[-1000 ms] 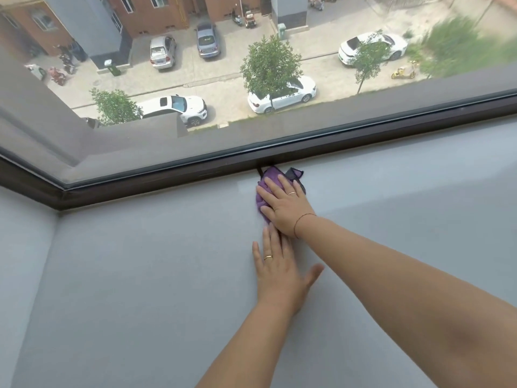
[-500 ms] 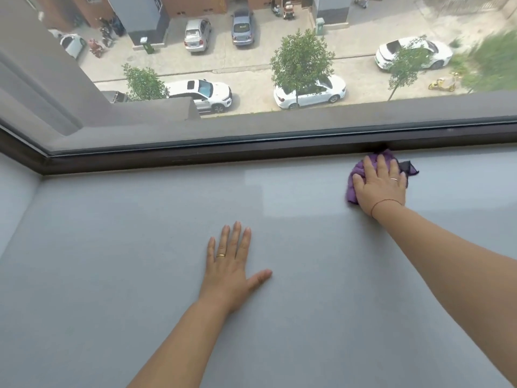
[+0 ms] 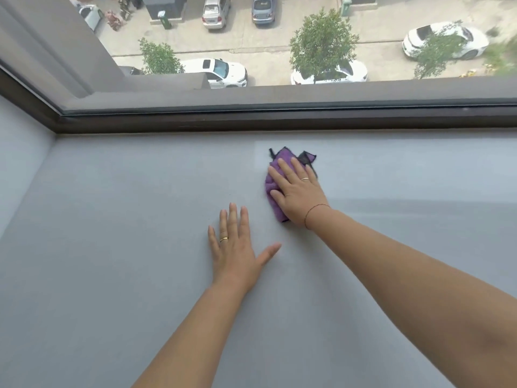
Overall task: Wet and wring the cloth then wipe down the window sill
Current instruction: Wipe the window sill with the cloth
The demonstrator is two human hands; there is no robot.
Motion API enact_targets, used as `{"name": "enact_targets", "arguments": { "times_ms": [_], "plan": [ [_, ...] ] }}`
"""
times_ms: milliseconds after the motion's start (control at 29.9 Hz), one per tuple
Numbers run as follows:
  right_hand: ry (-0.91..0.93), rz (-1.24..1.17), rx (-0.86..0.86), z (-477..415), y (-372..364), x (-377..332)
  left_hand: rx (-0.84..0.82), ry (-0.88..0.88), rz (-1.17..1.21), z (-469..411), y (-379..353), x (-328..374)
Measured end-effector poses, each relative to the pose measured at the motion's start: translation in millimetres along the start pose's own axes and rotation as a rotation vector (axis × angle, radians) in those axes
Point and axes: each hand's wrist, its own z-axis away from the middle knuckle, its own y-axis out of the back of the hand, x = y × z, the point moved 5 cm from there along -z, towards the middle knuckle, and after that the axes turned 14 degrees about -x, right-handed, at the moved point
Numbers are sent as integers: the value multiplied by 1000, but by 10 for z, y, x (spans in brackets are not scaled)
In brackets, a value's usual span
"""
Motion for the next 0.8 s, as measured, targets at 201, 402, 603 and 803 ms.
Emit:
{"name": "enact_targets", "arguments": {
  "times_ms": [201, 402, 603, 803],
  "plan": [
    [-512, -196, 99, 506, 70, 1162, -101, -37, -31, 26, -146, 9],
    [-325, -131, 63, 375, -186, -60, -51, -20, -37, 147, -152, -33],
    [-16, -27, -21, 553, -411, -519, -39, -10, -60, 443, -256, -247],
    [-485, -191, 75, 1124, -299, 832, -83, -108, -42, 688, -381, -269]
  ]
}}
